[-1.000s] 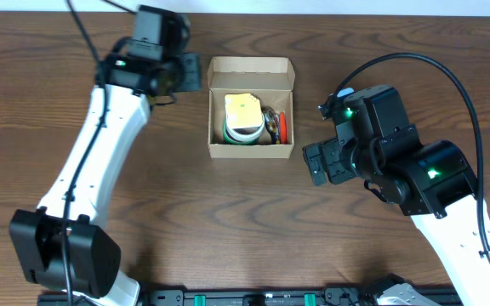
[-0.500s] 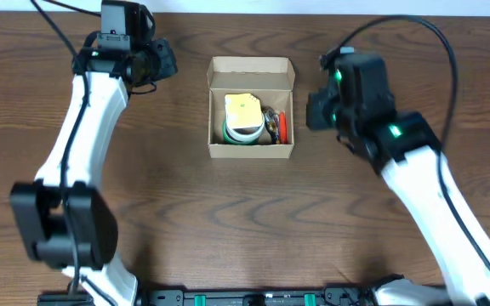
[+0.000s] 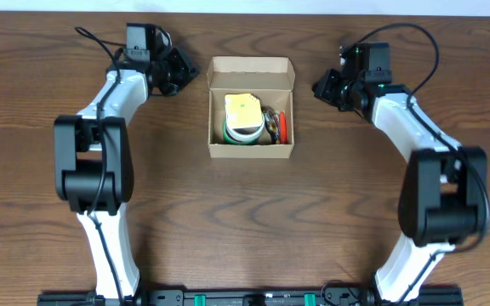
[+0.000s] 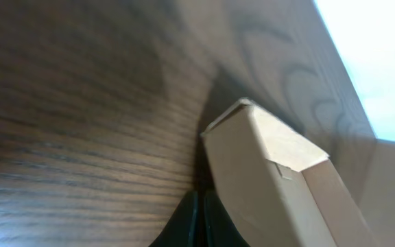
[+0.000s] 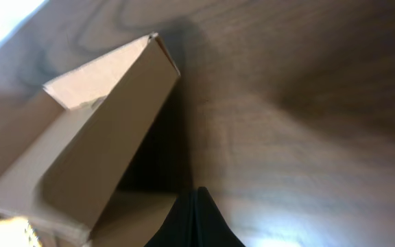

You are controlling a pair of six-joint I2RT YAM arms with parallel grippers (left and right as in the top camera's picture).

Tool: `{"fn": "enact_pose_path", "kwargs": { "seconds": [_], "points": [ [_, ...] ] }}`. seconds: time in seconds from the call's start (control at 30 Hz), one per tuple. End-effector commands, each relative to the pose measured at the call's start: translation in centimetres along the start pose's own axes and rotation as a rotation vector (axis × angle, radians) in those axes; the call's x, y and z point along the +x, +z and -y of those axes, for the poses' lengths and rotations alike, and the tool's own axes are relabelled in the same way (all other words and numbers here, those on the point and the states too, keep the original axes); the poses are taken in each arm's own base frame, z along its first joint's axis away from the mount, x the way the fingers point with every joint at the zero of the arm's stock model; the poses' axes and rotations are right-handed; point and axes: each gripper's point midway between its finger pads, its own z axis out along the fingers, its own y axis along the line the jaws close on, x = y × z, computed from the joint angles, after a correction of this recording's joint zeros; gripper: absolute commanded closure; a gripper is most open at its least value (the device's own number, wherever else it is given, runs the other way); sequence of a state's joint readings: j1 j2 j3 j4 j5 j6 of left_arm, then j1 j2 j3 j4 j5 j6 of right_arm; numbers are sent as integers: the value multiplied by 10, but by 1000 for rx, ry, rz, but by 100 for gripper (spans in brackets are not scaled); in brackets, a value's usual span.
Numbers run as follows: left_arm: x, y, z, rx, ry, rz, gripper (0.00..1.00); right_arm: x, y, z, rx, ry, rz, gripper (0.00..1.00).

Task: Pack container
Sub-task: 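Move both grippers to the box lid flaps on either side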

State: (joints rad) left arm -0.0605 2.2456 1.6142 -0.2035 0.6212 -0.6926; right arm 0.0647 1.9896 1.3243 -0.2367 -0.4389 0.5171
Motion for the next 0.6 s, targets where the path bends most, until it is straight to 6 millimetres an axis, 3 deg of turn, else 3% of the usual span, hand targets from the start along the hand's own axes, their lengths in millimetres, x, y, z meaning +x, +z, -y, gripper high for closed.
{"fn": "enact_pose_path", "kwargs": {
  "seconds": [0.0, 0.2, 0.57],
  "points": [
    [9, 16, -3, 56, -113, -76, 94, 17, 24, -7, -148, 122, -94, 99],
    [7, 23, -2, 70, -113, -82, 94, 20, 49, -8, -210, 193, -102, 99],
    [9, 21, 12, 127, -105, -111, 94, 31, 59, -29, -251, 192, -127, 98]
  ]
}}
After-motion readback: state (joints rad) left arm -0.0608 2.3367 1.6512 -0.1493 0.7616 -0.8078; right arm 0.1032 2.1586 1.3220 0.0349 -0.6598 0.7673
